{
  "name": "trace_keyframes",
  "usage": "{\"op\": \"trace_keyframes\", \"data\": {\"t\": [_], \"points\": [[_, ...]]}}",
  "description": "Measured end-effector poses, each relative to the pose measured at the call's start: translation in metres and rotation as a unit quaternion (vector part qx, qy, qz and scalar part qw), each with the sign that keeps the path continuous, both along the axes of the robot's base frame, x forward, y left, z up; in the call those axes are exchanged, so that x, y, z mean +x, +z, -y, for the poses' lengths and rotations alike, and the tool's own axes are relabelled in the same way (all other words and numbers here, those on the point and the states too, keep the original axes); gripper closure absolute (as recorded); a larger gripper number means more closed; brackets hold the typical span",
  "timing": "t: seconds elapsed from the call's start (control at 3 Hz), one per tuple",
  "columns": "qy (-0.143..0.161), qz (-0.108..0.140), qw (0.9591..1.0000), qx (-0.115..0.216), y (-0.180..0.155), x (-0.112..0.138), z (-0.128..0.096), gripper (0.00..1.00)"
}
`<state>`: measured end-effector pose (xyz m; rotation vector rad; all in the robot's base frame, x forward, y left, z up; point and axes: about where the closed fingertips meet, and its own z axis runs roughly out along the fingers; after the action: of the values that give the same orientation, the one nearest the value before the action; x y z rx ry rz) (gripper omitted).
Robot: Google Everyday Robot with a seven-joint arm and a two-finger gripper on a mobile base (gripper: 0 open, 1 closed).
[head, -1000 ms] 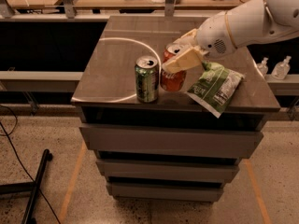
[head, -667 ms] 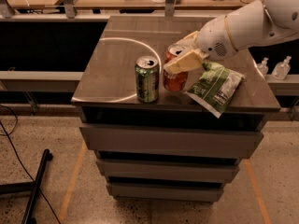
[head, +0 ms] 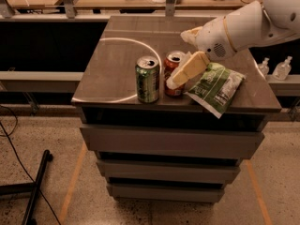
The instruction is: Move coke can near green can
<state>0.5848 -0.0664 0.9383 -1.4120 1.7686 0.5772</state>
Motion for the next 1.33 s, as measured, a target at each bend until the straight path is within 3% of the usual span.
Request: {"op": "trace_keyframes", "data": {"t": [0.33, 0.67, 1.33], "points": [[0.000, 0.000, 1.0000, 0.000, 0.000, 0.000, 0.000, 0.00], [-0.002, 0.004, 0.9997, 0.023, -0.001, 0.000, 0.011, 0.00], [-0.014, 0.050, 0.9978, 0.042, 0.031, -0.007, 0.048, 0.00]]}}
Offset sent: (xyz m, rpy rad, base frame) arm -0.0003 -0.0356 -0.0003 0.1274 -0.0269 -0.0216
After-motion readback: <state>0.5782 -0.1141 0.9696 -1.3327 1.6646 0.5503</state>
